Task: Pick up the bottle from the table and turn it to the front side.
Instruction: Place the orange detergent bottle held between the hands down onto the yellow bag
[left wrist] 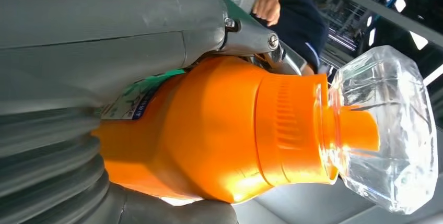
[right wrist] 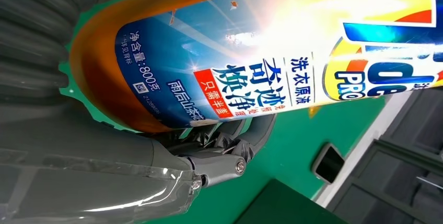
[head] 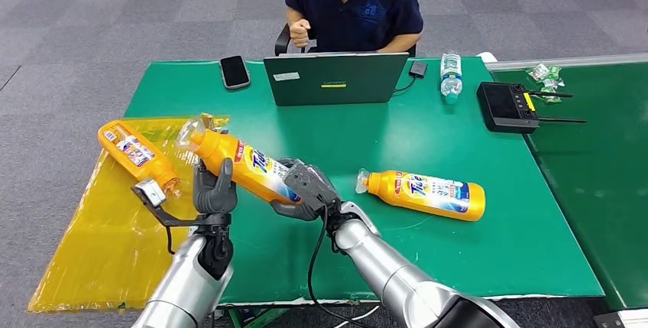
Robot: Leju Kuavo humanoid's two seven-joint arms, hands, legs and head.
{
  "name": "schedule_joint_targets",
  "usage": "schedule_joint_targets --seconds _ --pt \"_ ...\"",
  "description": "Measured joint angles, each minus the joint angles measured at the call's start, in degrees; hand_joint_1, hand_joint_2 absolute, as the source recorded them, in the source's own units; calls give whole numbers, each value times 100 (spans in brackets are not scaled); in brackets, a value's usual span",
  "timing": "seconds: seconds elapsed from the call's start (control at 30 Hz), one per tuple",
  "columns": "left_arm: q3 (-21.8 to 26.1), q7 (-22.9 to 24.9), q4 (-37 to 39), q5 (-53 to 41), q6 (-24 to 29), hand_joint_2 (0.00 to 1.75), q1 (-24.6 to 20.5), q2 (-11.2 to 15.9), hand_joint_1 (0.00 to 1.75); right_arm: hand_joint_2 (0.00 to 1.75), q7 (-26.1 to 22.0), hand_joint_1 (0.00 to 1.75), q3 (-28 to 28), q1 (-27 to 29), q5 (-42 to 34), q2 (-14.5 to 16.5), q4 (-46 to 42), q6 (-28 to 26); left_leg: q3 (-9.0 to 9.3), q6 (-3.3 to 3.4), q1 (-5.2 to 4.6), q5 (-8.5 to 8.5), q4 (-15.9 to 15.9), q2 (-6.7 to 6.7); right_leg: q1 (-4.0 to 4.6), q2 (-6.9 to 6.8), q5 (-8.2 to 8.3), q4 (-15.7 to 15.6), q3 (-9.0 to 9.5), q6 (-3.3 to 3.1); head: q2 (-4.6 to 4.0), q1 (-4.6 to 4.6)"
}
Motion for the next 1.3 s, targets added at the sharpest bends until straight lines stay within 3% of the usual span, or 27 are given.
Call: schedule_joint_targets --seconds 0.4,0.53,0.7,0.9,1.3 --pt "-32 -9 172 29 43 175 -2 -4 175 175 5 170 -1 96 -3 -40 0 -15 0 0 0 0 0 0 0 0 0 0 0 0 0 0" --pt "-33 -10 172 56 98 175 9 13 175 175 -6 0 0 104 51 -42 -1 4 -1 0 0 0 0 0 0 -1 0 0 1 0 0 0" --pt "-32 -10 76 -136 384 175 104 70 175 175 -70 0 -2 65 58 -43 -2 14 -1 0 0 0 0 0 1 0 0 0 0 0 0 0" --pt "-20 -12 -621 -1638 1613 175 172 325 175 175 -169 0 -56 64 79 -80 -72 -88 0 0 2 1 0 1 4 1 0 1 0 0 0 0" --pt "-117 -11 -1756 -4076 4089 175 -169 1360 175 175 -276 0 -140 293 151 -226 -177 -74 1 -4 7 3 0 8 13 7 0 1 -3 -1 0 -2"
